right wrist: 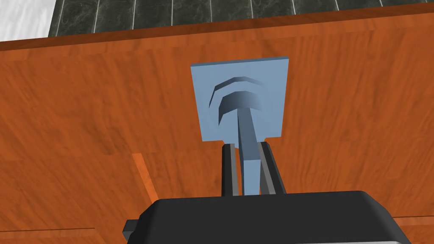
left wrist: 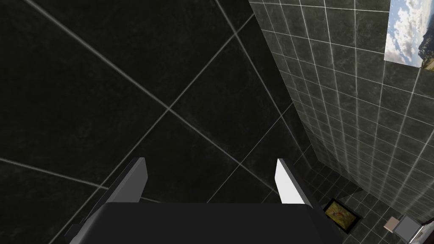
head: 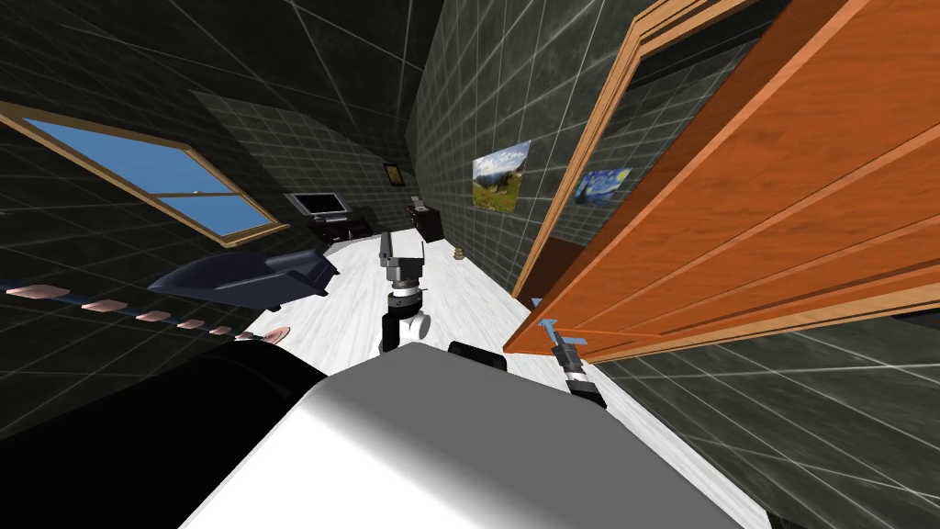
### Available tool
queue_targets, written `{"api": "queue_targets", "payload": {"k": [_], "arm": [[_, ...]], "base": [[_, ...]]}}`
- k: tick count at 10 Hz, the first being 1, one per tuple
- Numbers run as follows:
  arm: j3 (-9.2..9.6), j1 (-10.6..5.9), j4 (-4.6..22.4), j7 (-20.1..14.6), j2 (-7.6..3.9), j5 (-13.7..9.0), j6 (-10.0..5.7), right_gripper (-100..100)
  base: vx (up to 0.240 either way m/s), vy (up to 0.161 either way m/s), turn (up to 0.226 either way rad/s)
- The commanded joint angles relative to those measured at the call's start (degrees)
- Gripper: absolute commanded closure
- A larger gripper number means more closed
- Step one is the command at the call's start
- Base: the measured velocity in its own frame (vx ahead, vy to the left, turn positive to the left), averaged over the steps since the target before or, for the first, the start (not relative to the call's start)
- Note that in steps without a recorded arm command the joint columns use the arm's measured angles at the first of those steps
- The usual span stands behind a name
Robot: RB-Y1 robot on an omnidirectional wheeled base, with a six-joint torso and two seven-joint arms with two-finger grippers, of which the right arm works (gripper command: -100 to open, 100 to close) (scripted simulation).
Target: Pull the door open
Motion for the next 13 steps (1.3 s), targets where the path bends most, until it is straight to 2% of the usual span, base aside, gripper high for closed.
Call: {"api": "queue_targets", "payload": {"k": [1,4,5,10,13], "arm": [[1.2,-0.06,-1.76,0.66,0.66,-0.3,1.51,100],[2.59,-0.34,-4.21,1.61,0.96,-1.25,3.99,100],[2.43,-0.65,-3.63,1.41,1.03,-1.0,3.8,100],[2.08,-1.11,1.08,0.05,-0.22,-2.24,0.13,100],[1.65,-1.39,4.47,-0.92,-1.2,-3.16,-2.55,100]], "base": [[-0.076,-0.072,0.052],[-0.107,-0.149,0.095],[-0.054,-0.058,0.052],[-0.158,-0.016,0.237],[-0.215,-0.08,0.264]]}}
